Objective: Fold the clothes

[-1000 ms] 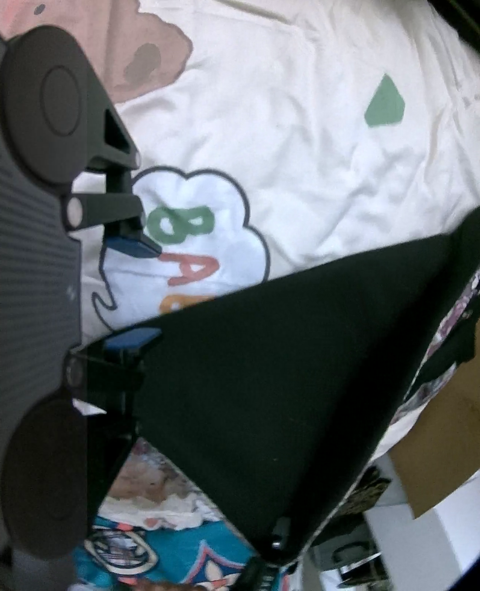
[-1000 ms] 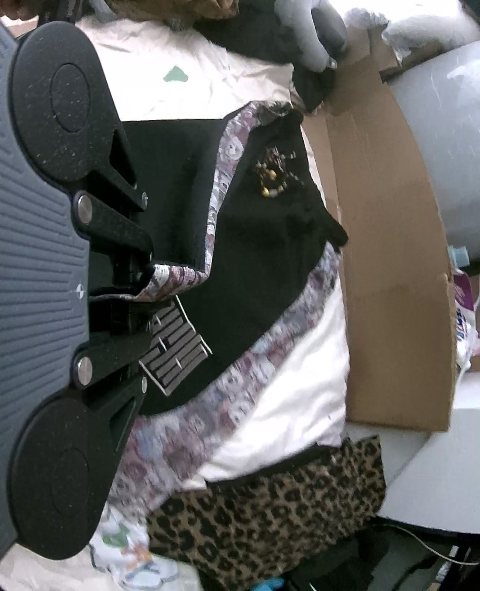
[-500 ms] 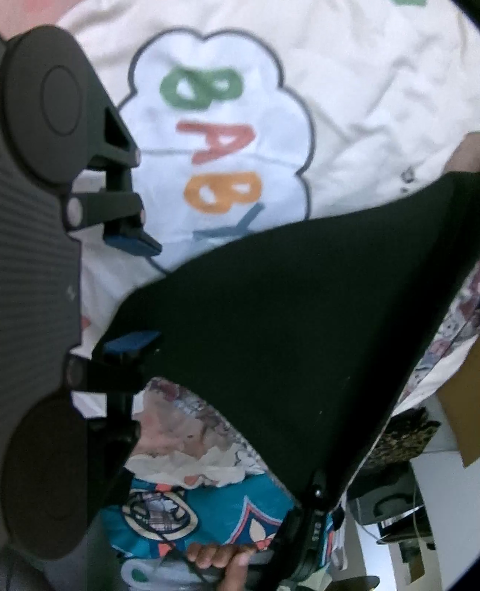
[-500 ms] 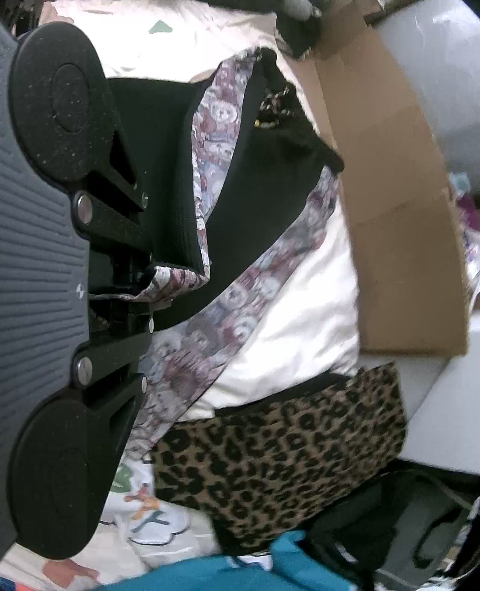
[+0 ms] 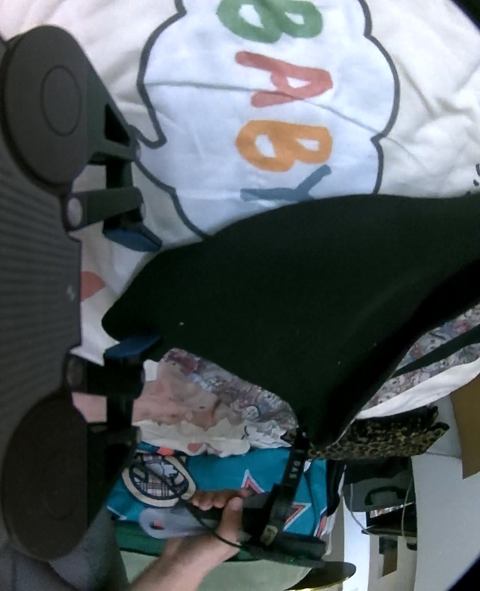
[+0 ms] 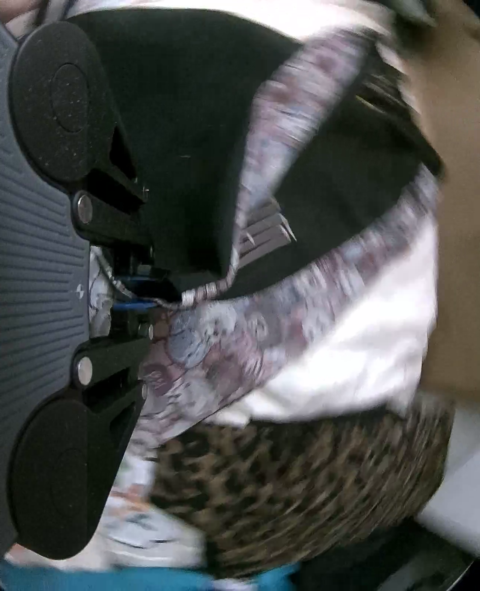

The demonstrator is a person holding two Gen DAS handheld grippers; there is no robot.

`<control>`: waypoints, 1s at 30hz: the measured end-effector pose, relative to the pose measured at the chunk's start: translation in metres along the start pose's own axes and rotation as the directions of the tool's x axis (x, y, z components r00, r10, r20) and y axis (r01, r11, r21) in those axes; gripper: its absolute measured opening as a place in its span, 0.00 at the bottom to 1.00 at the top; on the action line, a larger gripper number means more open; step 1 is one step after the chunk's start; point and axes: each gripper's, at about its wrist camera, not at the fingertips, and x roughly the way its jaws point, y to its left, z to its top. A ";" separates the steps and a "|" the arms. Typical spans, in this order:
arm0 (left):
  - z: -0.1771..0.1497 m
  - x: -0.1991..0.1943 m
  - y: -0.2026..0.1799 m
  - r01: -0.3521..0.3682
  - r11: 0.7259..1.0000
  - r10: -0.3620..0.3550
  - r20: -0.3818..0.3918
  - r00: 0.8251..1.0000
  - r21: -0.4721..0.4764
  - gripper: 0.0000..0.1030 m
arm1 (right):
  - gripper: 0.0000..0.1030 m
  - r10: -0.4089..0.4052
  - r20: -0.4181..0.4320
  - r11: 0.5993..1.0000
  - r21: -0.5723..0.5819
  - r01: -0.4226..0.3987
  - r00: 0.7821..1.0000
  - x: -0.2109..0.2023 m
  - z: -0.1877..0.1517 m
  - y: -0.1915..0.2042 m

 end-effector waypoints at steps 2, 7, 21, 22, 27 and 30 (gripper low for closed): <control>0.001 0.001 0.002 -0.001 1.000 0.001 0.001 1.000 -0.005 0.51 | 0.40 -0.007 -0.052 0.993 -0.115 0.001 0.999 0.007 0.006 0.009; 0.001 0.007 0.001 0.012 1.000 -0.012 -0.001 1.000 0.008 0.53 | 0.44 0.040 -0.177 0.973 -0.216 -0.079 0.983 0.020 0.028 0.016; -0.008 0.012 0.004 0.125 0.992 -0.125 0.034 0.992 -0.016 0.60 | 0.44 0.213 -0.011 0.977 0.009 -0.213 0.977 0.019 0.014 -0.057; -0.008 0.014 0.005 0.133 0.991 -0.132 0.036 0.991 -0.031 0.60 | 0.44 0.218 0.007 0.976 -0.006 -0.218 0.976 0.016 0.011 -0.058; -0.012 0.022 0.010 0.181 0.978 -0.176 0.062 0.982 -0.100 0.54 | 0.43 0.238 0.022 0.943 -0.242 -0.226 0.971 0.003 0.017 -0.037; -0.013 0.025 0.014 0.180 0.975 -0.171 0.077 0.982 -0.132 0.45 | 0.43 0.233 0.019 0.934 -0.284 -0.218 0.972 -0.004 0.029 -0.029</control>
